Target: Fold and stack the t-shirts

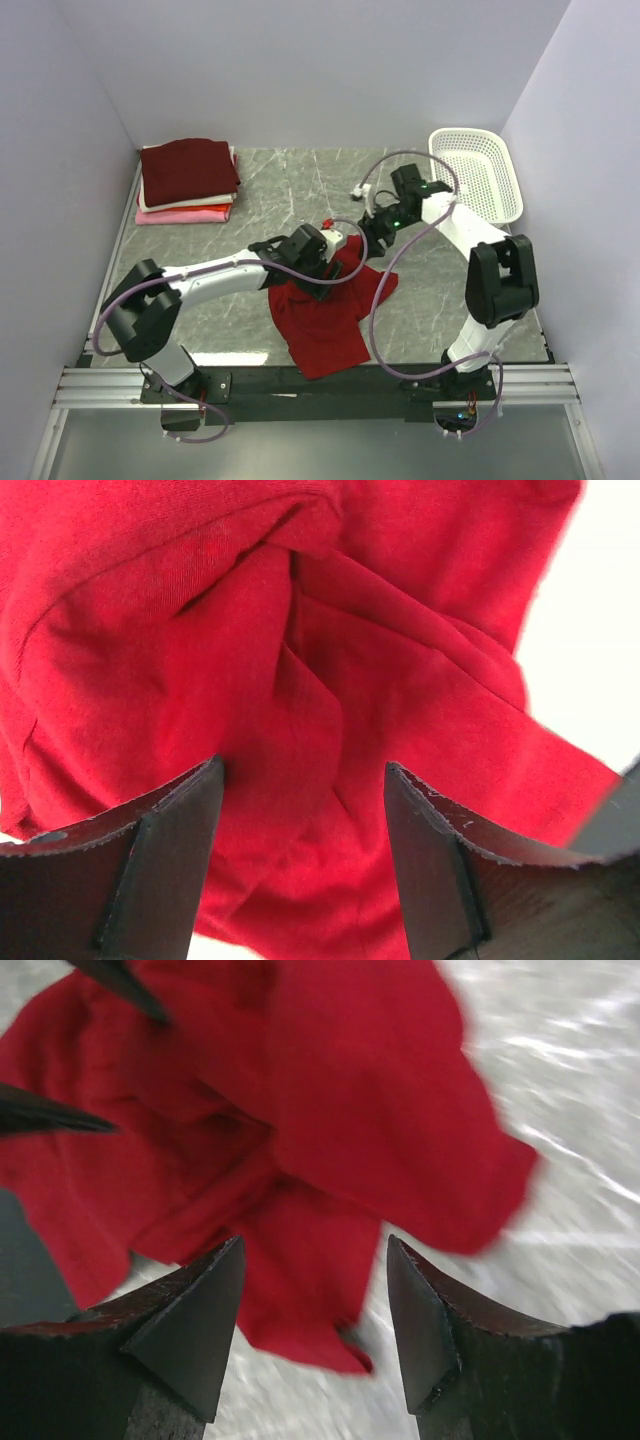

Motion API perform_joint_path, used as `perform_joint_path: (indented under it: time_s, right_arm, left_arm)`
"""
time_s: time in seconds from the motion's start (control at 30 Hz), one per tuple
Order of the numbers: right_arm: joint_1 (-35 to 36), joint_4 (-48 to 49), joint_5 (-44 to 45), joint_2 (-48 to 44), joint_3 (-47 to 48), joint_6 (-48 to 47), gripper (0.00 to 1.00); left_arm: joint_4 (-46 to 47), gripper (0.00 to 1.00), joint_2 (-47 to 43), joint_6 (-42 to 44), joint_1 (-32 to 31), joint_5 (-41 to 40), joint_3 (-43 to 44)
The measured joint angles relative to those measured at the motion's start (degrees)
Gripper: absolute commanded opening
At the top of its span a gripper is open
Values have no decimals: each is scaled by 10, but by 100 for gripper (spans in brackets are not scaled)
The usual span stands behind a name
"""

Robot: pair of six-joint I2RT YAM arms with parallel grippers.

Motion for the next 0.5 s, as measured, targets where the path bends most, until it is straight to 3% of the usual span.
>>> perform_joint_path:
  time_s: [0.2,0.5]
  right_arm:
    - [55,16,3,29,-4,37,64]
    - [80,36,40,106,13,109,59]
  left_arm:
    - [-3,62,40,-13,-19,-73,11]
    - [2,48,46,-17,-19,-129,11]
